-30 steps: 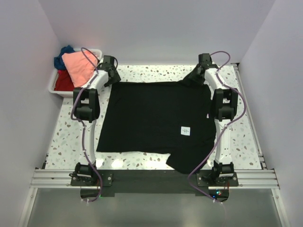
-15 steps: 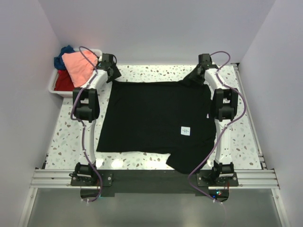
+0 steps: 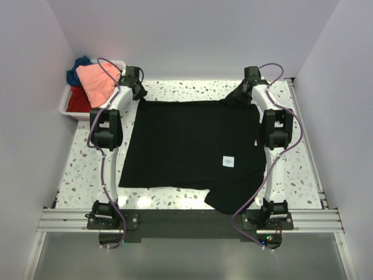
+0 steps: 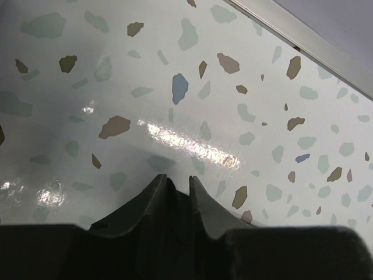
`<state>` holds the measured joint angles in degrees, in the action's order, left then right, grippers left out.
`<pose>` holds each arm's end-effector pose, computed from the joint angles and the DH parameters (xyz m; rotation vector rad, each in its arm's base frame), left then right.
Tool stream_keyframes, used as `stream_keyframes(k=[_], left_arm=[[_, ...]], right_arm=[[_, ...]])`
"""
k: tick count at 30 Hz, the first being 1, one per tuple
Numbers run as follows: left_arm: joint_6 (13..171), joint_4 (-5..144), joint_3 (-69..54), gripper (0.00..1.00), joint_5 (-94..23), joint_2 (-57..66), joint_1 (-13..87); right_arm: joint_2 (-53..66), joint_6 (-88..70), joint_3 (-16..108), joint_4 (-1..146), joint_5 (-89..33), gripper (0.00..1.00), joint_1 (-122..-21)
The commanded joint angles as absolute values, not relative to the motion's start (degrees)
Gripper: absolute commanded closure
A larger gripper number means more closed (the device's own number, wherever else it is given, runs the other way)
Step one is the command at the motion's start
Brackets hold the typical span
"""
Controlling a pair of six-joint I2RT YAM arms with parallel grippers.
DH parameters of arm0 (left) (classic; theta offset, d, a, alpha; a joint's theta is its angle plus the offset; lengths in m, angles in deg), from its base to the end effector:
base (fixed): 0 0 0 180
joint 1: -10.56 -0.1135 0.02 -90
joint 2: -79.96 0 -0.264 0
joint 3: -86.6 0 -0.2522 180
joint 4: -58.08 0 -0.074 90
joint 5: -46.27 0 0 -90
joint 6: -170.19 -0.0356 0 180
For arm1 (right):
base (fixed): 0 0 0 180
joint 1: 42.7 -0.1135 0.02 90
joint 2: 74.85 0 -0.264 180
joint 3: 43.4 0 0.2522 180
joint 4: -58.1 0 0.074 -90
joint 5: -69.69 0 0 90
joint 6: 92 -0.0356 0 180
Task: Fold and stack the t-shirts
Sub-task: Fold the tshirt
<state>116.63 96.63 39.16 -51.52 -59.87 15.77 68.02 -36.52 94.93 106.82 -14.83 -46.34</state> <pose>0.5462 -0.0450 0.1735 -0.7005 2.2634 -0.1910 0.5465 0.0314 0.1652 0.7041 2.4001 0.1584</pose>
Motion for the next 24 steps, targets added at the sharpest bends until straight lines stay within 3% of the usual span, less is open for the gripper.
stream_keyframes(k=[1,8,24], left_arm=[[116.4,95.13,40.68,0.78,-50.94,-60.49,15.22],[115.26,95.74,40.33,1.0,-51.29,-59.79,15.22],[111.57,93.55,32.16,1.0,-56.38,-48.72,15.48]], right_arm=[[70.26,-35.93,92.53,111.59,-12.31,0.54,-46.04],[70.0,-36.1,92.61,111.68,-12.4,0.55,-45.95],[67.45,-36.72,92.88,111.42,-10.99,0.56,-45.95]])
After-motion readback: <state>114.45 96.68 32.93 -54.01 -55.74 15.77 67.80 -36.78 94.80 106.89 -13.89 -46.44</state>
